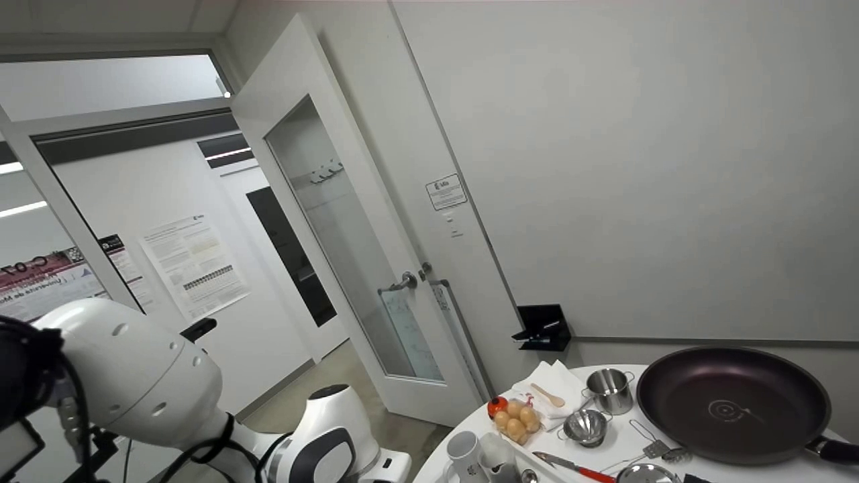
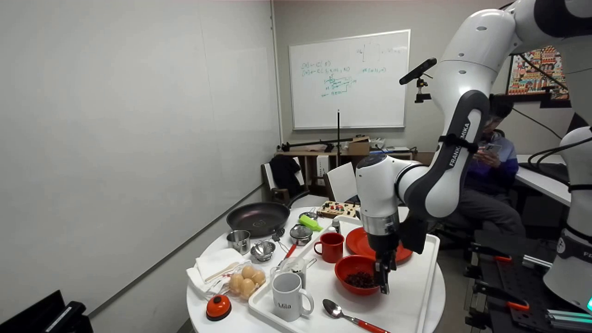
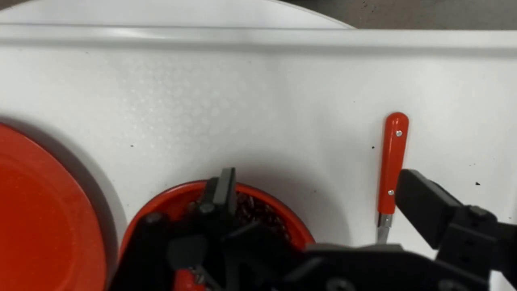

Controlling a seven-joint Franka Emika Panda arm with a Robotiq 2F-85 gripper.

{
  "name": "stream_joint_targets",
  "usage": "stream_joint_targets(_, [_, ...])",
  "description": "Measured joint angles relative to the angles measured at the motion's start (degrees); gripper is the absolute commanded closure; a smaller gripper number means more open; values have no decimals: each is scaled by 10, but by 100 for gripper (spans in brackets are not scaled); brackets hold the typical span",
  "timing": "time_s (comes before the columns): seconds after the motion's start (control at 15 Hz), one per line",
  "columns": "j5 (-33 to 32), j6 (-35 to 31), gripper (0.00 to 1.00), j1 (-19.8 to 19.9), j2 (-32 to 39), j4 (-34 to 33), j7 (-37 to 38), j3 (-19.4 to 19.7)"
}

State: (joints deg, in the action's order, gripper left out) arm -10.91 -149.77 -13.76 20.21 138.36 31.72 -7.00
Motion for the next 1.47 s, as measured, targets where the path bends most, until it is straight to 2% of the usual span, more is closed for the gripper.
stream_joint_targets(0.33, [-4, -51, 0, -68, 67, -49, 31, 44])
stream_joint_targets(0.6, [-10, -53, 0, -87, 73, -56, 47, 63])
stream_joint_targets(0.8, [-66, -86, 0, -134, 75, -44, 83, 123])
stream_joint_targets(0.93, [-90, -119, 0, -164, 84, -35, 110, 149])
stream_joint_targets(1.47, [-85, -167, 0, -231, 118, -26, 147, 161])
